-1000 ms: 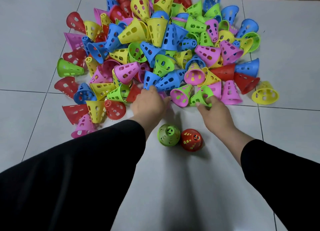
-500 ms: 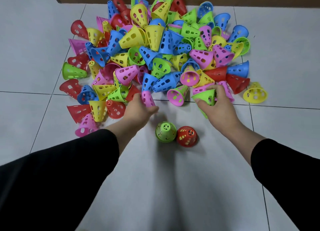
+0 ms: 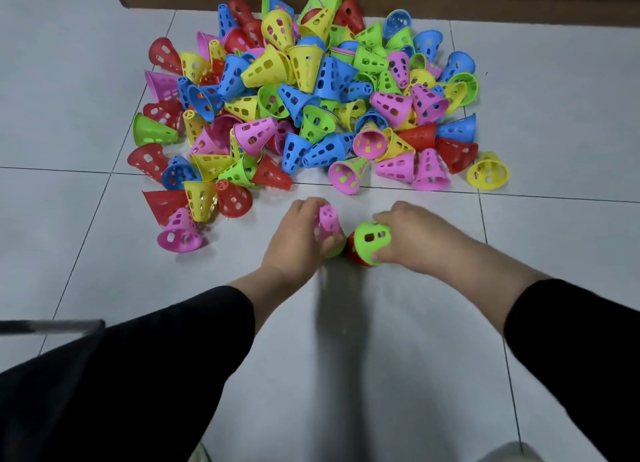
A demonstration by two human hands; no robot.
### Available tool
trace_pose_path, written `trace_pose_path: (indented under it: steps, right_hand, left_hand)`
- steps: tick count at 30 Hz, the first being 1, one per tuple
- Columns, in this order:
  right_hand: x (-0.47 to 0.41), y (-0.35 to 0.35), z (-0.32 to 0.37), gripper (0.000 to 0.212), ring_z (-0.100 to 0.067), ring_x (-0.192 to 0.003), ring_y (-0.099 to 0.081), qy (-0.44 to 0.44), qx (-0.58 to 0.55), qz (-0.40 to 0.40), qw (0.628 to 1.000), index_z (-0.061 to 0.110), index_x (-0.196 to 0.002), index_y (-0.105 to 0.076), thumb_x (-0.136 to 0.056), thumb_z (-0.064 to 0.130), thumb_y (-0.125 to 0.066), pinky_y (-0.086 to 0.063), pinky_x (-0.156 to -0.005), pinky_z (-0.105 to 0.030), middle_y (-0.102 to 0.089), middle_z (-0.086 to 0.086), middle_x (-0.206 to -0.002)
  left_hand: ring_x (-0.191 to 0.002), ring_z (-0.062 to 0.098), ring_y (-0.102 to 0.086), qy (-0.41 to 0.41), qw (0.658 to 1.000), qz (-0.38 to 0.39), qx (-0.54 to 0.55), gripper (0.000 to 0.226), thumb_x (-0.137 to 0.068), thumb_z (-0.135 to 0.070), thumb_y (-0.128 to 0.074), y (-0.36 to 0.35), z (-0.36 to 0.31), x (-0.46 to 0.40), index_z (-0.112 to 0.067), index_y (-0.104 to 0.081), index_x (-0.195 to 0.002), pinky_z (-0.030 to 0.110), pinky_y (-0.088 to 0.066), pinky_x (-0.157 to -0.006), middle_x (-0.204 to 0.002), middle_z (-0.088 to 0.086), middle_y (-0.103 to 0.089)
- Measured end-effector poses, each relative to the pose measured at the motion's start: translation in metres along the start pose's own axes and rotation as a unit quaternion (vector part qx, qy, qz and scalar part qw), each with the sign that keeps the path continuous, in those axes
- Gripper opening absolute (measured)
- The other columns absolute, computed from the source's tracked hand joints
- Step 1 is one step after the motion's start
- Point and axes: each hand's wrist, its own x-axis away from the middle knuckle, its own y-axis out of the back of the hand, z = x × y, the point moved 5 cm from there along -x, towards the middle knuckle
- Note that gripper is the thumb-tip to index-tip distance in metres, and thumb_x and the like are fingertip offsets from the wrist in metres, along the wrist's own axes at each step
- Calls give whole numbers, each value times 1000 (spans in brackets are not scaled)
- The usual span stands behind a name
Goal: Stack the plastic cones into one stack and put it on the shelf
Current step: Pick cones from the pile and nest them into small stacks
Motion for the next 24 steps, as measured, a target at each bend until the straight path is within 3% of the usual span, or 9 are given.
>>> trace_pose_path:
  steps: [5, 13, 18, 20, 22, 24]
  right_hand:
    - [0, -39, 4, 47, -34, -101, -60, 13, -65, -68, 995, 16, -131, -53, -88, 25, -68, -49, -85, -40, -50, -9, -117]
    - [-27, -47, -13, 51, -29, -107, -59, -20, -143, -116, 983, 18, -137, -52, -90, 28, -69, -47, -90, -35, -56, -9, -122]
    - [-59, -36, -10, 55, -28, -109, -58, -23, -161, -130, 978, 18, -139, -51, -89, 33, -70, -45, -88, -33, -55, -8, -122]
    - [-67, -31, -8, 60, -23, -112, -56, -12, -171, -126, 977, 20, -140, -52, -88, 43, -69, -45, -91, -32, -54, -5, -124]
    - [-71, -24, -9, 58, -19, -112, -54, 3, -194, -161, 968, 21, -135, -56, -89, 56, -59, -46, -95, -33, -54, 0, -122]
    - [-75, -13, -14, 50, -19, -105, -57, -12, -253, -219, 942, 18, -121, -63, -94, 56, -48, -48, -89, -34, -57, 3, -111]
  left_hand:
    - [-105, 28, -55, 22, 989, 35, -141, 37, -90, -29, -63, -9, 3, 1, -26, -51, -125, 39, -48, -80, -119, 2, -53]
    - [-95, 30, -56, 38, 981, 1, -191, 31, -91, -35, -58, 2, 2, -11, -21, -50, -118, 35, -41, -64, -107, 3, -56]
    - [-95, 32, -57, 51, 983, -26, -175, 29, -92, -34, -59, 16, 11, -27, -20, -51, -117, 41, -49, -71, -111, 4, -57]
    - [-96, 30, -58, 55, 986, -35, -153, 29, -92, -35, -59, 20, 17, -34, -22, -51, -118, 41, -50, -73, -114, 2, -57]
    - [-102, 25, -57, 43, 988, -27, -143, 35, -92, -43, -60, 21, 24, -38, -25, -52, -121, 39, -50, -77, -119, -2, -56]
    - [-113, 18, -53, 18, 991, -28, -128, 45, -93, -54, -54, 26, 30, -40, -28, -52, -129, 36, -49, -86, -129, -6, -54]
